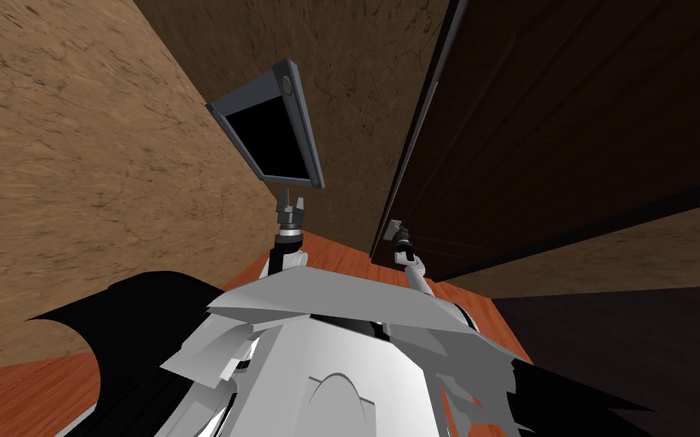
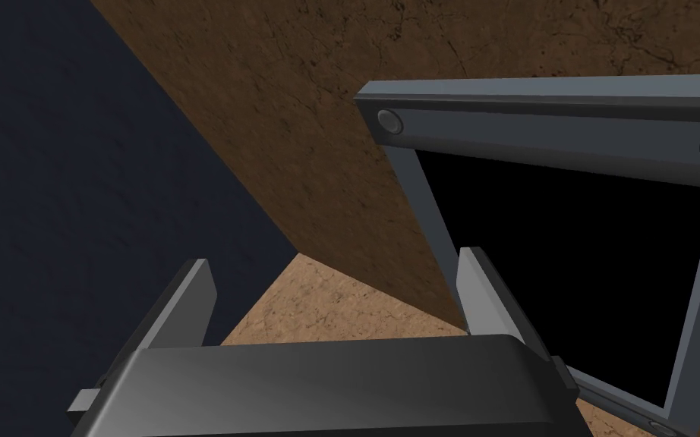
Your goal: Pull the door open
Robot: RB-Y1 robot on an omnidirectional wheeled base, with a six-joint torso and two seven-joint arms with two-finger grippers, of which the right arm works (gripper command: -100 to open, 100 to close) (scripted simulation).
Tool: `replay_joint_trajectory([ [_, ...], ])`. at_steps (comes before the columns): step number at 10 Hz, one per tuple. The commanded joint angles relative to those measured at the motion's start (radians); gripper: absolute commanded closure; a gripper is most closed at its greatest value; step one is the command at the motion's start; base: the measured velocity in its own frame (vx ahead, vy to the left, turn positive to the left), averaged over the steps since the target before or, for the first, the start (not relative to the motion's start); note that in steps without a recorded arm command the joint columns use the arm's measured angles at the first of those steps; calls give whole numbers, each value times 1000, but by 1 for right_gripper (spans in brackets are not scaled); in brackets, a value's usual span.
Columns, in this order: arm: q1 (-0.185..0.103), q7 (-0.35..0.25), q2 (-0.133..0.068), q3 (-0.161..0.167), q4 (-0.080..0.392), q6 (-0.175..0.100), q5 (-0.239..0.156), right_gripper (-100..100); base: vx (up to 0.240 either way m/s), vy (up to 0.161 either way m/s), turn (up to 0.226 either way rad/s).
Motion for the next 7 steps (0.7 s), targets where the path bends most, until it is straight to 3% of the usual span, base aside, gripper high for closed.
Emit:
replay_joint_trajectory([
  [1, -2, -34, 17, 24, -5, -2, -10, 100, -47, -31, 44],
  [2, -2, -34, 17, 24, -5, -2, -10, 100, -19, -7, -9],
  [4, -2, -103, 7, 34, -1, -2, -67, 100, -54, -23, 134],
  [7, -2, -159, 2, 39, 0, -1, -97, 100, -53, -37, 65],
])
